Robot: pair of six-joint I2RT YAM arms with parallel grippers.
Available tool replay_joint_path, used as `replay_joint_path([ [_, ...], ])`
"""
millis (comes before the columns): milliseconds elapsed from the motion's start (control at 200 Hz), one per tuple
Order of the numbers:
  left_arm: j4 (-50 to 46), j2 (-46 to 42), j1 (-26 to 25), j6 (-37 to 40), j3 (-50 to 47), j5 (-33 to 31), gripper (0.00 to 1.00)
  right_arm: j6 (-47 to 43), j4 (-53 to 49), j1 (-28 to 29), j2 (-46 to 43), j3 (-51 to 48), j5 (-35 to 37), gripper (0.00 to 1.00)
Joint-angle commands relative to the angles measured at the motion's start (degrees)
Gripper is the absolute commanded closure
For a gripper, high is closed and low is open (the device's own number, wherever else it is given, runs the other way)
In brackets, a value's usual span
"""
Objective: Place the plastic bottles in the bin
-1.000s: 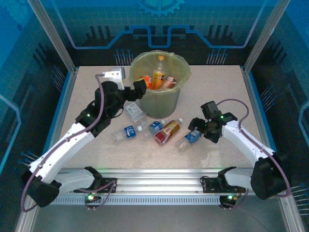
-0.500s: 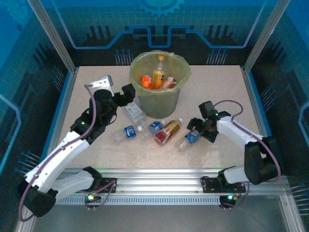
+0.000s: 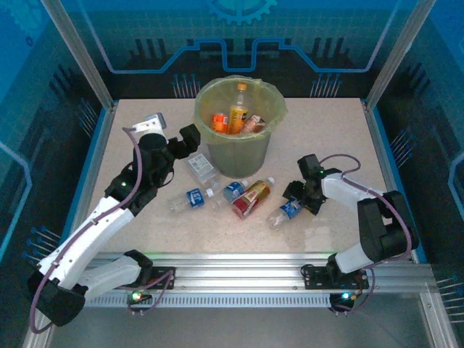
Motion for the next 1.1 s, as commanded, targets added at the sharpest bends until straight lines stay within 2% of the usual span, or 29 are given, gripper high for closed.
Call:
replay_joint_path([
  [0,-0.3,-0.1,0.5,-1.2,-0.6,0.1,0.01,0.3,3.1,-0.6,2.1,-0.6,-2.2,0.28],
  [150,-0.4,0.0,0.7,-1.3,-0.7,0.2,0.01,-0.2,2.0,-0.6,1.0,-0.3,-1.0,0.39],
  [445,-1.1,0.2,0.9,-1.4,-0.6,0.2,0.01,-1.7,-2.6,-0.4,-4.4,1.0,3.4,0.52],
  [675,-1.3,0.2,1.2,-1.8,-0.9,0.4,0.01,-3.3,-12.2,3.5,-12.2,5.8,15.9,0.57],
  [910,-1.8,0.2,1.7,-2.1,-0.8,0.6,0.01,-8.9,-19.5,10.5,-19.5,19.9,29.7,0.59],
  [1096,-2.0,0.2,2.0,-2.5,-0.9,1.0,0.01,-18.8,-18.1,17.0,-20.3,33.2,37.7,0.61],
])
